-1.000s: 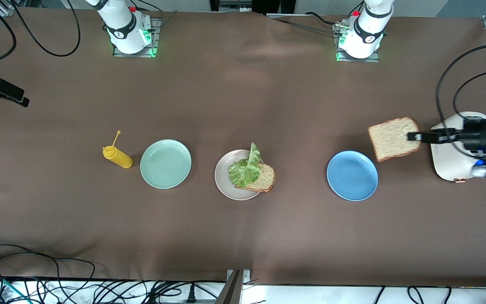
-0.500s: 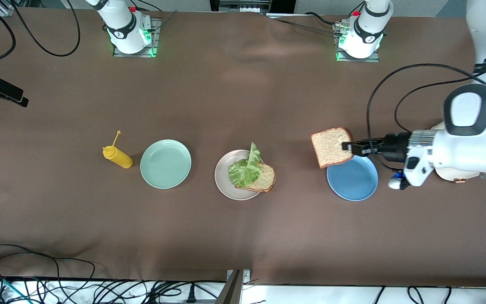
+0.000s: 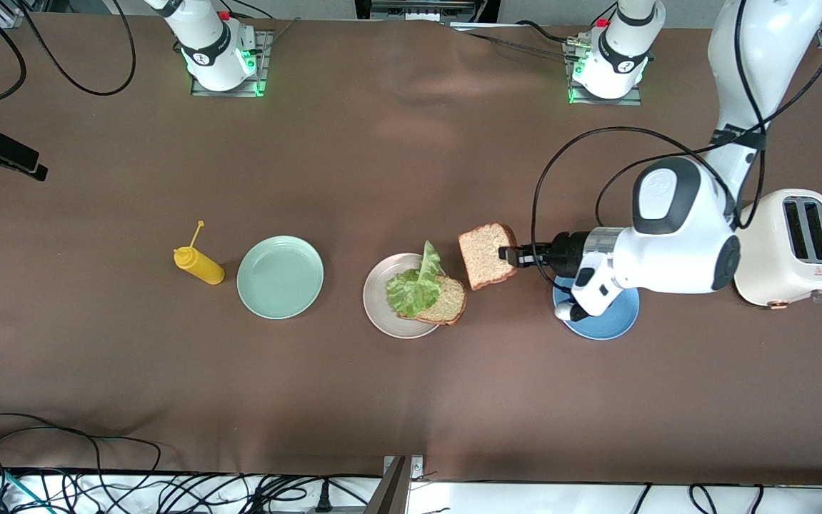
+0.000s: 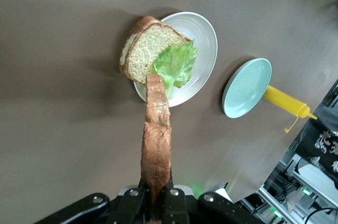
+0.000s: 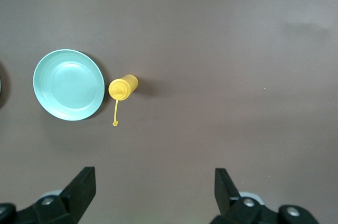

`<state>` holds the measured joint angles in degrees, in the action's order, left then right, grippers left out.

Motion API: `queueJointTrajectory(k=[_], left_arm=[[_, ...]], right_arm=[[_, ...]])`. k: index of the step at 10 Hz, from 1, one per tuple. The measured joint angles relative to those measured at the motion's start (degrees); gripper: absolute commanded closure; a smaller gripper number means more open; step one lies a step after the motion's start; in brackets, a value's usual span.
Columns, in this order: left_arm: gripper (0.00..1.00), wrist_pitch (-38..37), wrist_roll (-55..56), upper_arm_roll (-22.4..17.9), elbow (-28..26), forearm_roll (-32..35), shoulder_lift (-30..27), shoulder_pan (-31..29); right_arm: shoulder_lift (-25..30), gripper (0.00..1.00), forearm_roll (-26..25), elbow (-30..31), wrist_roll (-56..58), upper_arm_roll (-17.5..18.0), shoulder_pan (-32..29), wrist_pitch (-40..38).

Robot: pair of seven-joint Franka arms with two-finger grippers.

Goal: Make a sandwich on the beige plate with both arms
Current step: 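Lower the bread onto the lettuce and open the left gripper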

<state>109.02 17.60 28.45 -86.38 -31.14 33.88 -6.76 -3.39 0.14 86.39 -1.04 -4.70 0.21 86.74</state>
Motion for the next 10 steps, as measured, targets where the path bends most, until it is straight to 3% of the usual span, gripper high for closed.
queueJointTrajectory(k=[5,10], left_arm=[[1.0,5.11,-15.95,-0.49,-0.04,-8.78,4.37,0.1],[1.0,12.08,-19.21,-0.38,-0.11,-15.1,8.25,4.29]], right_arm=[[0.0,0.0,0.0,-0.01,-0.04,-0.01,-0.01,0.0],[0.02,0.0,0.0,-0.04,-0.13,-0.35,-0.04,0.0]])
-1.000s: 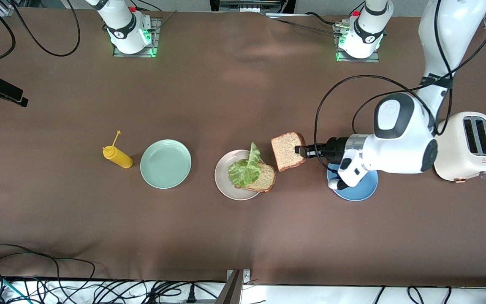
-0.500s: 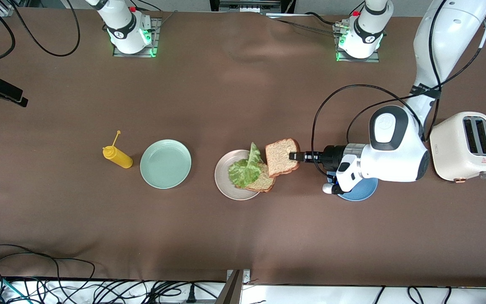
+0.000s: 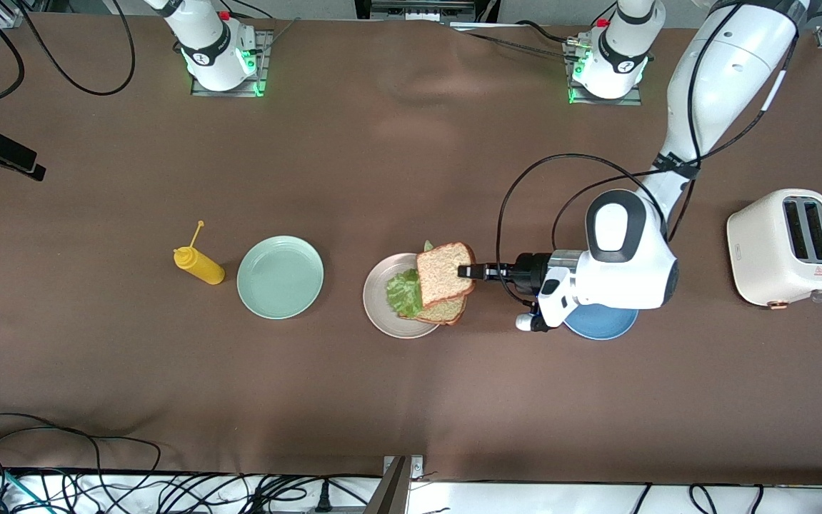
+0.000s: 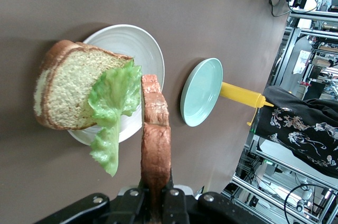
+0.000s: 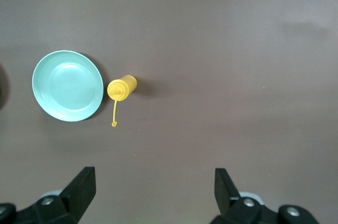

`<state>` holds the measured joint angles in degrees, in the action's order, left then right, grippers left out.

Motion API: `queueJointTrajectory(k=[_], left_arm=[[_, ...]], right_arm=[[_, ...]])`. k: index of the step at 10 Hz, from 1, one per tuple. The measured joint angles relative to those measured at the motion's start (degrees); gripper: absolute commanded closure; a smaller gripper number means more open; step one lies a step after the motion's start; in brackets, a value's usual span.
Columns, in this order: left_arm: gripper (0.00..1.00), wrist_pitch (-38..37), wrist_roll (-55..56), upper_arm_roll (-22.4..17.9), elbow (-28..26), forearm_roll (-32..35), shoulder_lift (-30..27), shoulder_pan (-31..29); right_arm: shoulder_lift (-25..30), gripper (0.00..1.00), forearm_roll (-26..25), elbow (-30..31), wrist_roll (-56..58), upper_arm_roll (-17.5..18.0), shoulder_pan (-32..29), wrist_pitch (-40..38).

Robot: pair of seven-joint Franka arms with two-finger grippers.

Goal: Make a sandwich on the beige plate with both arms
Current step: 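Lower the bread onto the lettuce and open the left gripper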

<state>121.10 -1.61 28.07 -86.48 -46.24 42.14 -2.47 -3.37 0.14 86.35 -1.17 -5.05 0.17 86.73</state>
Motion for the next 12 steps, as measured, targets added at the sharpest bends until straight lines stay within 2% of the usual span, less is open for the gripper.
queueJointTrajectory(k=[5,10,12], left_arm=[[1.0,6.86,-2.22,-0.01,-0.03,-3.89,4.44,3.43],[1.0,7.95,-3.39,-0.03,0.2,-4.54,6.45,4.74],[0.8,7.99,-3.42,-0.03,0.33,-4.63,7.0,4.92]], right_arm=[[0.05,0.0,0.0,-0.03,0.0,-0.1,-0.01,-0.01],[0.07,0.0,0.0,-0.03,0.0,-0.15,-0.01,-0.03],[0.07,0.0,0.0,-0.04,0.0,-0.16,-0.01,-0.03]])
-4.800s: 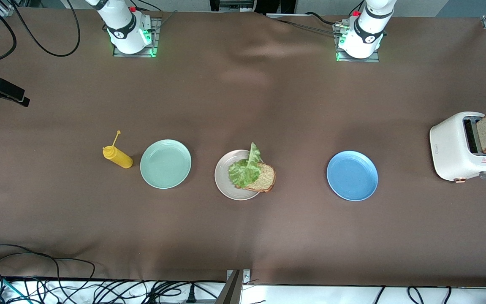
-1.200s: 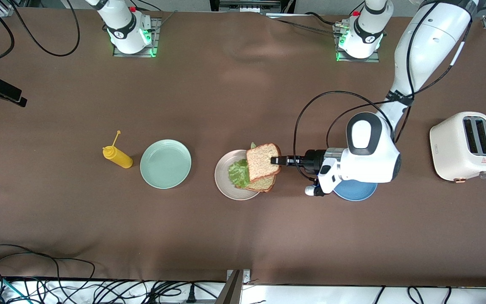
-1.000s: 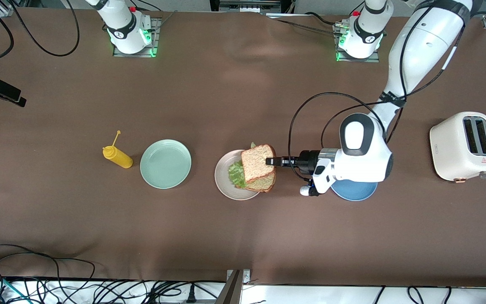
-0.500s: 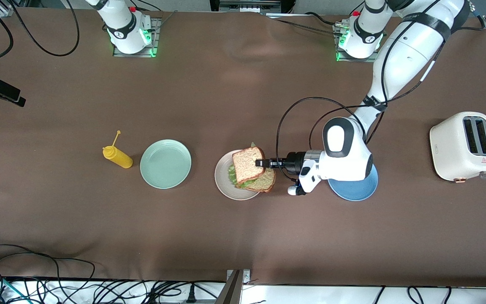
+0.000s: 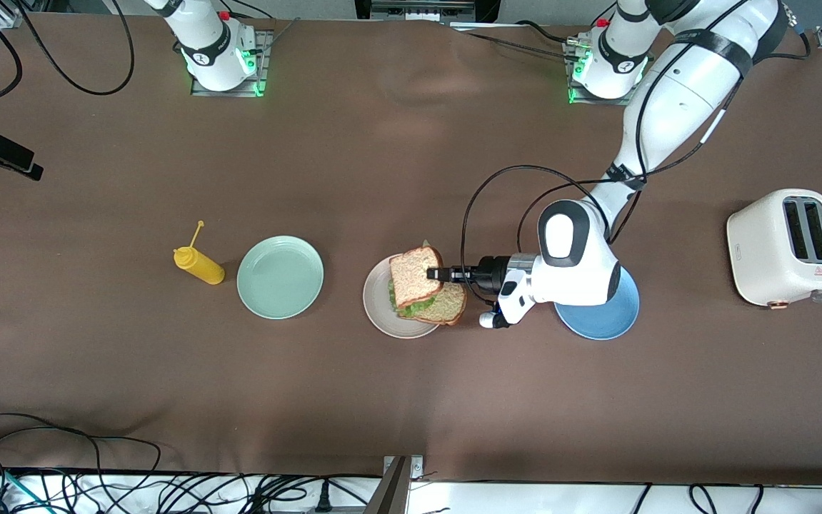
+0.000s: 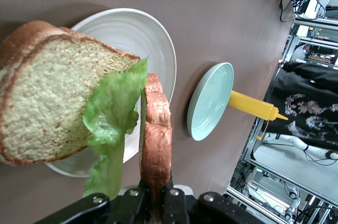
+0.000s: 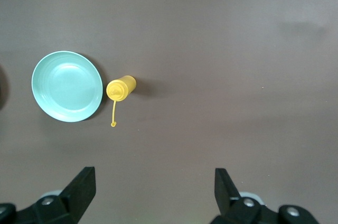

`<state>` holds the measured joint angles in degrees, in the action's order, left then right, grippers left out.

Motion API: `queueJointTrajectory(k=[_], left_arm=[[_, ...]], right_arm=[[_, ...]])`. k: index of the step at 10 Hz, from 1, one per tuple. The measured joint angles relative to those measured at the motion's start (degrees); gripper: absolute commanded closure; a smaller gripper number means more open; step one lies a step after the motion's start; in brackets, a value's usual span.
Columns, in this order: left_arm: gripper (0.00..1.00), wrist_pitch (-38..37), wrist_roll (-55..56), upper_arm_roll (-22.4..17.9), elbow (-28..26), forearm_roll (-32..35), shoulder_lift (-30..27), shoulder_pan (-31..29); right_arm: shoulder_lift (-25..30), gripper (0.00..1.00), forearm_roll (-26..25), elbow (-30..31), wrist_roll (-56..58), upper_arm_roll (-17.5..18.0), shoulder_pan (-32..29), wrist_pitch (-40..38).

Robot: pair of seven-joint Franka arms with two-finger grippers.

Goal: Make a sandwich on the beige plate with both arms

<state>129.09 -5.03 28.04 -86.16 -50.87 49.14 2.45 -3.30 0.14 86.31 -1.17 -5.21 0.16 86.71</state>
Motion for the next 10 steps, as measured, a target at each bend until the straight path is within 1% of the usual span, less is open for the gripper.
queueJointTrajectory(k=[1,2,3,5,8,10], left_arm=[[0.62,0.01,-0.02,-0.07,0.27,0.0,0.23,0.0],[0.37,0.03,-0.02,-0.26,0.62,0.0,0.3,0.0],[0.26,0.05,-0.02,-0.75,1.12,0.0,0.3,-0.01],[0.17,0.05,-0.02,-2.27,2.0,0.0,0.31,-0.11],[0.16,0.04,-1.75,-4.53,2.7,1.49,0.32,-0.1],[0.16,0.04,-2.17,-5.77,3.67,5.67,0.31,-0.16]], right_arm=[[0.0,0.0,0.0,0.0,0.0,-0.01,0.0,0.0],[0.0,0.0,0.0,0.0,0.0,-0.02,0.0,0.0],[0.0,0.0,0.0,0.0,0.0,-0.03,0.0,0.0],[0.0,0.0,0.0,0.0,0.0,-0.05,0.0,0.0],[0.0,0.0,0.0,0.0,0.0,-0.05,0.0,0.0],[0.0,0.0,0.0,0.0,0.0,-0.05,0.0,0.0]])
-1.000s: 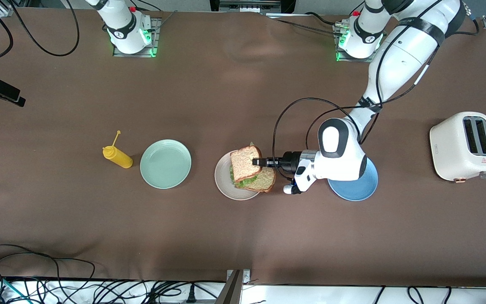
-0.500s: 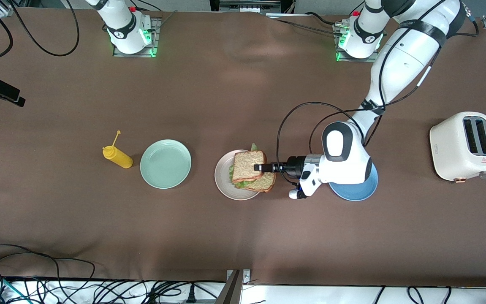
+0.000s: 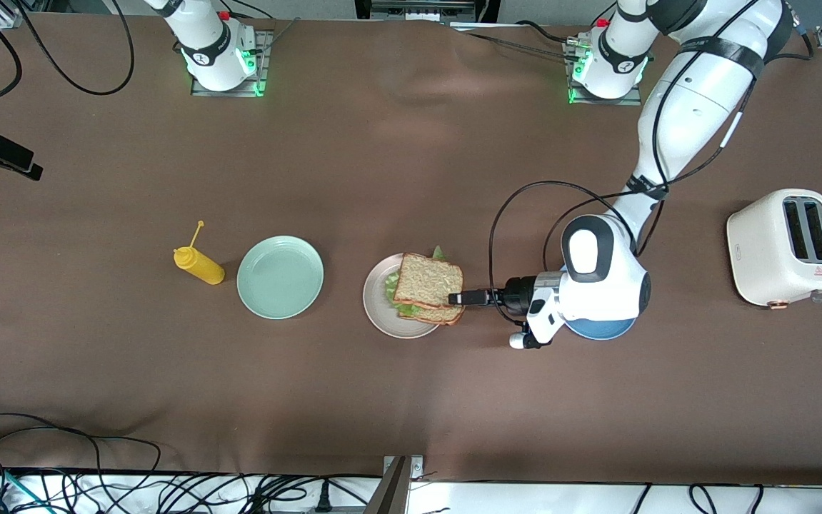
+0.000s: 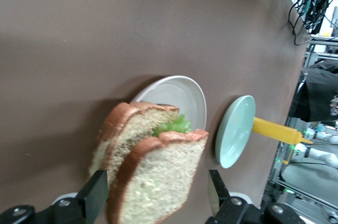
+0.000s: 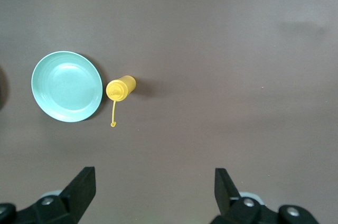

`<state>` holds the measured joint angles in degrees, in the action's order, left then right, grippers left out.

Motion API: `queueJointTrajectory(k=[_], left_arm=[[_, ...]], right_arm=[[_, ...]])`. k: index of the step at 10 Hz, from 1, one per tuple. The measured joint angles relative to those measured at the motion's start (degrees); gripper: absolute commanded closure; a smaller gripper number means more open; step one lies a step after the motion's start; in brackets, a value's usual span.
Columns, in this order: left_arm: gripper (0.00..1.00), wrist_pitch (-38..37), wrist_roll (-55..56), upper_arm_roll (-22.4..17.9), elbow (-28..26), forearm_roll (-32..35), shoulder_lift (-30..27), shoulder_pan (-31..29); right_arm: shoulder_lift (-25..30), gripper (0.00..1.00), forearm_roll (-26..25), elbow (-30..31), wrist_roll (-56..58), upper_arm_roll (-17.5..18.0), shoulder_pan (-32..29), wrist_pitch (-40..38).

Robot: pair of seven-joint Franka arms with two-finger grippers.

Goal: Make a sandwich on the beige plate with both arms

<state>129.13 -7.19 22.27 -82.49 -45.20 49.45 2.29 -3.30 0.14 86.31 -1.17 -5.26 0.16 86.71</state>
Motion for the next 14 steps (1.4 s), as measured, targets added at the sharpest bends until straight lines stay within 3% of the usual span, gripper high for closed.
queueJointTrajectory(k=[2,5,8,14], left_arm=[[0.15,0.01,-0.03,-0.88,0.59,2.5,-0.05,0.14],[0.01,-1.75,3.4,-2.71,2.37,12.57,-1.44,-0.38],[0.0,-12.08,12.61,-4.21,3.52,24.81,-9.13,-1.1],[0.0,-32.9,13.36,-5.17,3.42,35.35,-23.66,-11.45]], right_arm=[[0.0,0.0,0.0,0.0,0.0,0.0,0.0,0.0],[0.0,0.0,0.0,0.0,0.0,0.0,0.0,0.0],[0.0,0.0,0.0,-0.03,0.0,0.06,0.04,-0.01],[-0.03,0.0,0.01,0.0,0.0,0.41,0.22,-0.02]])
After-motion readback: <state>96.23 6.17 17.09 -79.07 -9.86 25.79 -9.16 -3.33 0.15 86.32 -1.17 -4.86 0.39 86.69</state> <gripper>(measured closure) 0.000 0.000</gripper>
